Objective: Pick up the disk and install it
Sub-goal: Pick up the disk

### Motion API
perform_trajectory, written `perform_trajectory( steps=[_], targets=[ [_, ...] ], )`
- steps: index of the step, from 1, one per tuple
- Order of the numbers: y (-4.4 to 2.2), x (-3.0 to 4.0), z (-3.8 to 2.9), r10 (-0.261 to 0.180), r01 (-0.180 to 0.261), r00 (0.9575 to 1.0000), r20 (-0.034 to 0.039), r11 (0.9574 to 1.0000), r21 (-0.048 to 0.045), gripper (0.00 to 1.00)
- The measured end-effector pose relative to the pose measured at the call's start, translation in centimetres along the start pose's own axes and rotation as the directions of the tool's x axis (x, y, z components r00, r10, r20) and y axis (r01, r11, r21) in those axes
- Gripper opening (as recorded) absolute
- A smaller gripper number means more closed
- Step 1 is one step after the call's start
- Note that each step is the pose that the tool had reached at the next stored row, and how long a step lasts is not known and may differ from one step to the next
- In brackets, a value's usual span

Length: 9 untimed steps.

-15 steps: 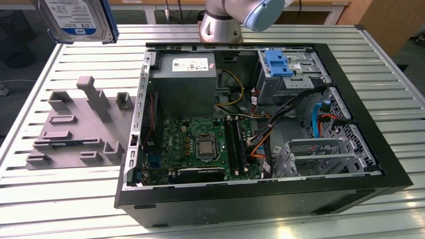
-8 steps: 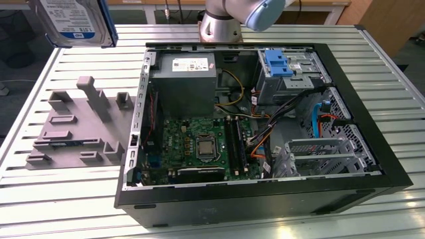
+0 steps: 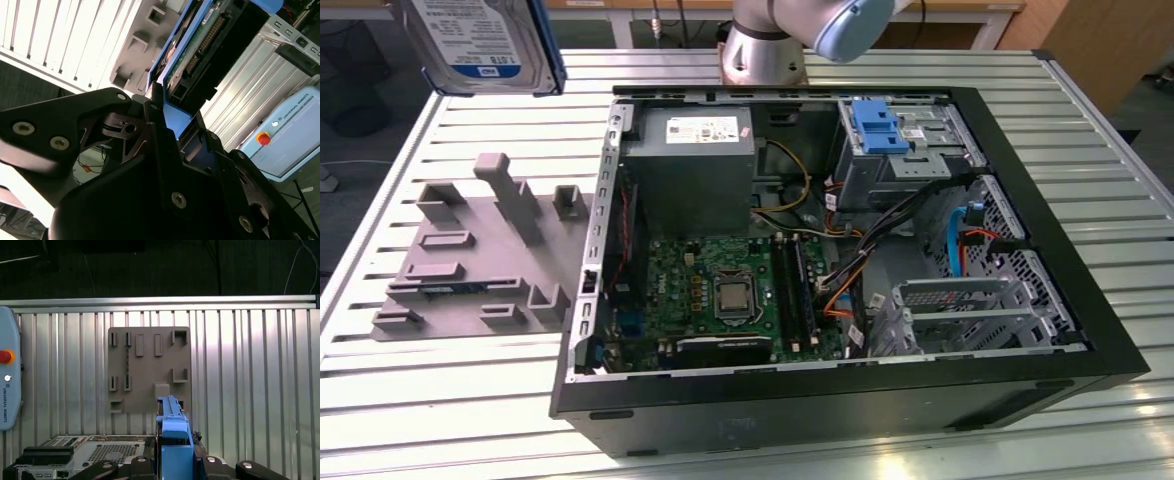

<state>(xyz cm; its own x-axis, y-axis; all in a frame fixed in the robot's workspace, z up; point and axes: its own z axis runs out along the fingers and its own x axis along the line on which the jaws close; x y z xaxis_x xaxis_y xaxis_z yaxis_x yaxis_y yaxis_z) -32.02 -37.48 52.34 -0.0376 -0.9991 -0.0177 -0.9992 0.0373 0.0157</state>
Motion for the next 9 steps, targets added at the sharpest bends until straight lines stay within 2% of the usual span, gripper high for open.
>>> perform_trajectory(
  steps=[9],
  targets=[
    [-2.11,-0.08,-0.03,0.000,0.000,1.0000,0.0000,1.0000,0.0000,0.36]
  ],
)
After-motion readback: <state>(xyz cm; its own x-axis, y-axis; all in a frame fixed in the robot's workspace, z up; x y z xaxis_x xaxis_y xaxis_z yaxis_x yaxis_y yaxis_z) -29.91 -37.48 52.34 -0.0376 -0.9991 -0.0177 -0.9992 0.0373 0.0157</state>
